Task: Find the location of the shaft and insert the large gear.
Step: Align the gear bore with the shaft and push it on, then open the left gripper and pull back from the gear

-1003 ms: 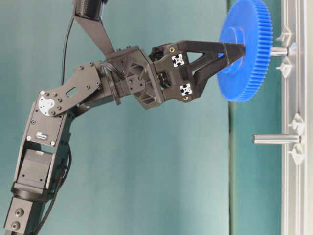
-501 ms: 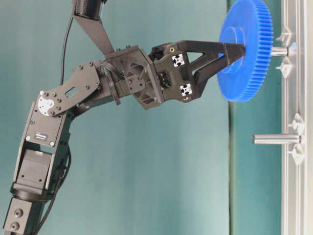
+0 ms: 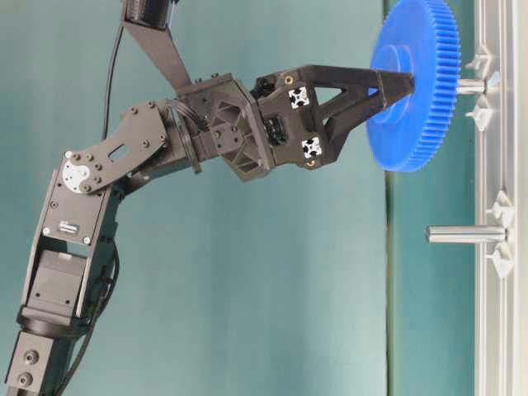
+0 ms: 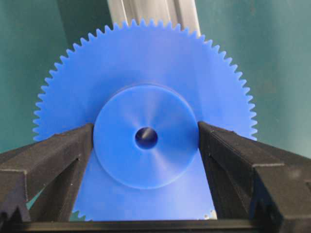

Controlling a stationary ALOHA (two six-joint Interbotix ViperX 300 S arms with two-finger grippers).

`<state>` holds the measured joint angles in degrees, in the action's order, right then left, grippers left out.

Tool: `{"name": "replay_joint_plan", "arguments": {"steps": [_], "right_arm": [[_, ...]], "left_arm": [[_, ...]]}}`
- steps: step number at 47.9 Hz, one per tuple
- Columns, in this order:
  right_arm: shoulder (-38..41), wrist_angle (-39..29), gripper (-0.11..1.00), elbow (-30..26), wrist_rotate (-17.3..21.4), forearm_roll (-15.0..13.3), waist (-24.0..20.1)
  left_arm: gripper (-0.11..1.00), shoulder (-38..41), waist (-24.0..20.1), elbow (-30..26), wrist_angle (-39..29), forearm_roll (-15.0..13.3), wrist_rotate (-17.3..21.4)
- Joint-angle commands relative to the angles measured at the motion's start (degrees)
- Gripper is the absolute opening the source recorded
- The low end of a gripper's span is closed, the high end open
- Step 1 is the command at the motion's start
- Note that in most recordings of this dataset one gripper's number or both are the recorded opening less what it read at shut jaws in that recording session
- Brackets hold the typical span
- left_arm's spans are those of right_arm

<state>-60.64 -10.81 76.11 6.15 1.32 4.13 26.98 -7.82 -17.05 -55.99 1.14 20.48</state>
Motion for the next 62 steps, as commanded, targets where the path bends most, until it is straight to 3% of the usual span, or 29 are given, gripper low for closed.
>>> {"name": "replay_joint_plan", "arguments": {"steps": [1,17,62], "right_arm": [[0.4,0.2,0.03,-0.9,0.5,0.1,0.2],[0.4,0.3,0.03,-0.8,0.6,0.1,0.2],[0.4,0.2,0.03,-0.6,0.5,0.1,0.2]], "left_arm": [[0.87,-2.2,0.4,-2.0,0.4,0.2,0.0],[0.93,-1.8,0.4,-2.1,-0.4,0.2,-0.2],[0.93,-4.0,0.8,-5.3,-3.0,0.2,-4.0]]}}
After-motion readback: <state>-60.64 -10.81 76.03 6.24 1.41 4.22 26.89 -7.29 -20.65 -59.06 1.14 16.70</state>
